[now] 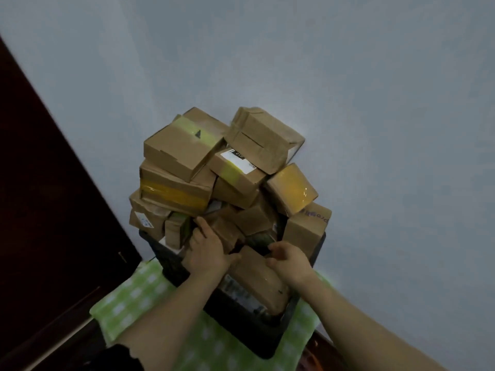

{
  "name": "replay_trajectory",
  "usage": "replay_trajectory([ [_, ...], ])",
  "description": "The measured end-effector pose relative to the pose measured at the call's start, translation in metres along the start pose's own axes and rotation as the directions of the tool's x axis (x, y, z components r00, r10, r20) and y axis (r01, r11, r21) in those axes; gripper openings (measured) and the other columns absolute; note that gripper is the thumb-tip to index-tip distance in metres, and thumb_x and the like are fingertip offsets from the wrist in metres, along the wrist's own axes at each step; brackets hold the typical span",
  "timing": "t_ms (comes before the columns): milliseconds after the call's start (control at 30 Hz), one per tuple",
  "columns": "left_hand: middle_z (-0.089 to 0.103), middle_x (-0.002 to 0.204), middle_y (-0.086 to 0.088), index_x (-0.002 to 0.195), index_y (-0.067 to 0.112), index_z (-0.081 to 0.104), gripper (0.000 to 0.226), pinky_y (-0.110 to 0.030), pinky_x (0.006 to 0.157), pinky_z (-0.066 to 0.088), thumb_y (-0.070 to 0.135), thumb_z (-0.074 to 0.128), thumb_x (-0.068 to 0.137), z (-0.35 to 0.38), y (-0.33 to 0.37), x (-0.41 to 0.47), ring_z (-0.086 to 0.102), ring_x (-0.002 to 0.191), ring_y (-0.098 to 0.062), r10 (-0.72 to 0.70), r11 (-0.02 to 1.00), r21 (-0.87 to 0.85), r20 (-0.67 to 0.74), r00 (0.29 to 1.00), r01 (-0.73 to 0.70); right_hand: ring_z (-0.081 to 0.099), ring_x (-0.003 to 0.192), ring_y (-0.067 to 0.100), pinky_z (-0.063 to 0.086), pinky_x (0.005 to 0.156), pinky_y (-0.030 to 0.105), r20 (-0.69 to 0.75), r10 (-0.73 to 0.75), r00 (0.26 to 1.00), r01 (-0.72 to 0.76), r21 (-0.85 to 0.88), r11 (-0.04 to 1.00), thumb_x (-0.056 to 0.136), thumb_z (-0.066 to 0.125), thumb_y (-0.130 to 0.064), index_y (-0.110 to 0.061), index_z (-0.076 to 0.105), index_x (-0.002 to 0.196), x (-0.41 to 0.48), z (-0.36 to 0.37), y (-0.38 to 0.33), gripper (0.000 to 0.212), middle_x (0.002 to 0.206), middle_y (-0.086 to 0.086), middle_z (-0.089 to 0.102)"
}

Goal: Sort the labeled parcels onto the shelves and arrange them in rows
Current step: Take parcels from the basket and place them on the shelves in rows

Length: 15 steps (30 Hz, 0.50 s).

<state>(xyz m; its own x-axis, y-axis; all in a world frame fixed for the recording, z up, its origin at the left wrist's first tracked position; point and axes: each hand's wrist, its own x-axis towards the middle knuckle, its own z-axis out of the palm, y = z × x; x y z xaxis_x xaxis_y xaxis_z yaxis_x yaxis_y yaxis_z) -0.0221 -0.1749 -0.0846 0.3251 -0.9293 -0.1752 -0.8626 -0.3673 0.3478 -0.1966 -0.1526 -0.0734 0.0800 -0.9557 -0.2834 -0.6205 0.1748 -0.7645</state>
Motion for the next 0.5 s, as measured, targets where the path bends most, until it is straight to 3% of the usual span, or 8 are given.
replay_trajectory([
  [100, 0.021, 0.153, -0.013, 0.15, 0.005, -0.012, 0.128, -0.039, 0.106, 0.033, 0.064, 0.069, 0.071, 0.009, 0.002, 0.011, 0.028, 0.139, -0.029, -0.003, 0.994, 0.113, -0.067, 0.998, 0.011, 0.052, 0.12, 0.021, 0.044, 0.096, 0.03, 0.082, -0.007, 0.997, 0.01, -0.028, 1.0, 0.094, 0.056, -0.017, -0.012, 0.049, 0.133, 0.02, -0.001, 0.009, 0.04, 0.132, 0.006, 0.054],
  [200, 0.035, 0.145, -0.009, 0.149, 0.013, 0.009, 0.108, -0.037, 0.103, 0.037, 0.056, 0.071, 0.072, 0.011, -0.006, 0.015, 0.037, 0.133, -0.026, 0.047, 0.996, 0.074, -0.085, 0.995, -0.041, 0.053, 0.117, 0.021, 0.046, 0.096, 0.031, 0.134, 0.006, 0.991, -0.002, -0.031, 1.0, 0.093, 0.057, -0.019, -0.012, 0.05, 0.131, 0.035, -0.003, 0.012, 0.039, 0.13, 0.007, 0.055],
  [300, 0.038, 0.136, -0.007, 0.143, 0.017, 0.024, 0.097, -0.037, 0.091, 0.047, 0.048, 0.077, 0.068, 0.001, -0.022, 0.004, 0.045, 0.123, -0.026, 0.069, 0.989, -0.121, -0.103, 0.992, -0.081, 0.055, 0.111, 0.022, 0.046, 0.091, 0.029, 0.141, 0.02, 0.99, -0.024, 0.029, 0.999, 0.093, 0.057, -0.016, -0.009, 0.051, 0.13, 0.041, 0.0, 0.003, 0.038, 0.126, 0.009, 0.056],
  [367, 0.037, 0.133, -0.004, 0.143, 0.017, 0.024, 0.096, -0.034, 0.089, 0.046, 0.045, 0.078, 0.069, -0.013, -0.03, -0.005, 0.044, 0.123, -0.025, 0.053, 0.954, -0.287, -0.121, 0.991, -0.087, 0.056, 0.104, 0.02, 0.044, 0.083, 0.028, 0.156, 0.012, 0.988, -0.028, 0.102, 0.994, 0.093, 0.057, -0.014, -0.005, 0.051, 0.13, 0.04, 0.002, -0.009, 0.039, 0.122, 0.01, 0.057],
  [433, 0.038, 0.129, 0.005, 0.146, 0.018, 0.02, 0.096, -0.027, 0.086, 0.042, 0.039, 0.079, 0.073, -0.032, -0.038, -0.015, 0.044, 0.125, -0.022, -0.004, 0.853, -0.518, -0.115, 0.993, -0.057, 0.055, 0.103, 0.02, 0.041, 0.081, 0.027, 0.201, 0.007, 0.98, -0.049, 0.204, 0.978, 0.093, 0.059, -0.015, -0.004, 0.049, 0.131, 0.036, 0.006, -0.026, 0.041, 0.121, 0.009, 0.056],
  [500, 0.037, 0.128, 0.01, 0.149, 0.018, 0.02, 0.093, -0.027, 0.088, 0.043, 0.032, 0.078, 0.077, -0.053, -0.044, -0.026, 0.045, 0.126, -0.022, -0.109, 0.666, -0.744, -0.021, 0.994, 0.058, 0.052, 0.115, 0.025, 0.042, 0.082, 0.03, 0.256, 0.034, 0.966, -0.123, 0.341, 0.932, 0.091, 0.062, -0.023, -0.008, 0.046, 0.136, 0.029, 0.011, -0.043, 0.05, 0.13, 0.009, 0.052],
])
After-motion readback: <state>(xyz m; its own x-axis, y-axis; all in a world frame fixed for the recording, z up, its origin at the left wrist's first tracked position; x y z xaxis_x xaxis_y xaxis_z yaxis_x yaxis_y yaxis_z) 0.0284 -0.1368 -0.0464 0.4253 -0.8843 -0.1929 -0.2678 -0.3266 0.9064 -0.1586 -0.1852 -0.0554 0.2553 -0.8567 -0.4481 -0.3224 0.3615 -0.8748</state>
